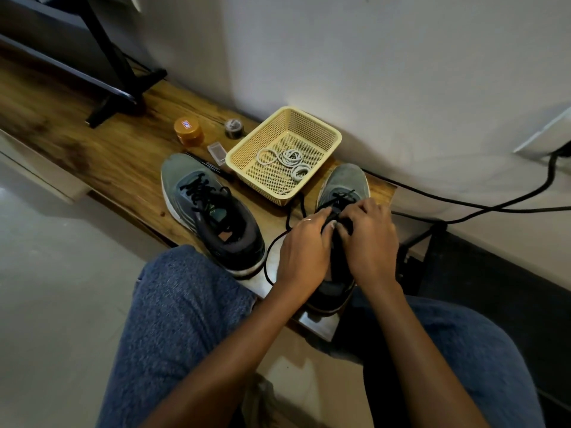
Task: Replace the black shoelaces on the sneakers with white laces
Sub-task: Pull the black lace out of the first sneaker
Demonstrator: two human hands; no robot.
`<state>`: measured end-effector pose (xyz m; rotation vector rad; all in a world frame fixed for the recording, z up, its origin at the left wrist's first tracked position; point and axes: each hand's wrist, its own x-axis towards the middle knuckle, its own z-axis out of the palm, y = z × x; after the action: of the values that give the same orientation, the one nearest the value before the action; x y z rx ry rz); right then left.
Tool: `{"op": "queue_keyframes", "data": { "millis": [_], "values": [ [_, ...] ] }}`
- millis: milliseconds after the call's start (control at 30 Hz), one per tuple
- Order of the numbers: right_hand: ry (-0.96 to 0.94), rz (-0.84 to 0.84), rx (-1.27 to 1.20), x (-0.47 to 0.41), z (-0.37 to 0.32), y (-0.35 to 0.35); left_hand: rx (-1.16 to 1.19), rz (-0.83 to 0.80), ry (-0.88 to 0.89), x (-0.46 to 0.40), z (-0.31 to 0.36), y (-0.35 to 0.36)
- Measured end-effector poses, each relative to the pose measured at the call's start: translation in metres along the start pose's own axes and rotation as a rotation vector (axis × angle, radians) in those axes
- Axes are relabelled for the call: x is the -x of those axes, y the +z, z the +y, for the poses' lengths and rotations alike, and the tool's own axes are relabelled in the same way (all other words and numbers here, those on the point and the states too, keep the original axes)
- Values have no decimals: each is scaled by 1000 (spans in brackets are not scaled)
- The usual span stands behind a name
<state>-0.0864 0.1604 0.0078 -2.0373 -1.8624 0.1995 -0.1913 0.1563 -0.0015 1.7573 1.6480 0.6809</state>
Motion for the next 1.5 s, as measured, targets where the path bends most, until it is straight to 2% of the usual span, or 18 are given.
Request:
{"op": "queue_keyframes", "data": {
  "millis": [133,233,333,400,433,500,567,667,767,867,1000,1067,1167,1233,1333,1500],
  "values": [
    [15,76,-99,0,2,2,-100,35,-57,3,5,-1],
    [111,161,-265,-1,5,0,-95,26,-102,4,10,-6],
    [376,281,-581,-4,8,-8,-62,8,-135,5,15,-11],
    [567,292,-763,-6,8,-12,-45,-4,-133,6,16,-12],
    [598,273,-779,-5,8,-12,-35,-10,-127,5,15,-12],
    [518,229,-696,-3,5,-13,-10,-13,-119,4,14,-11],
    [351,169,-549,-2,4,-14,0,-19,-118,3,13,-11],
    [131,20,-174,-2,1,-18,-2,-38,-114,2,11,-9],
    [39,-73,40,1,-2,-10,27,-42,-127,1,9,-6],
    [27,-28,22,1,1,-2,23,-48,-142,1,10,-6],
    [101,153,-74,0,3,-3,2,-53,-152,3,14,-7],
    [215,223,-152,1,4,-6,-3,-36,-150,-1,7,-2],
    [510,318,-464,-4,14,-19,-1,-21,-154,-4,3,-2],
    [582,309,-556,-6,19,-28,18,-33,-155,0,10,-10],
    [487,233,-375,-5,16,-32,29,-35,-147,4,17,-17],
    [127,59,-70,-1,3,-26,21,-50,-150,4,18,-19]
  ]
}}
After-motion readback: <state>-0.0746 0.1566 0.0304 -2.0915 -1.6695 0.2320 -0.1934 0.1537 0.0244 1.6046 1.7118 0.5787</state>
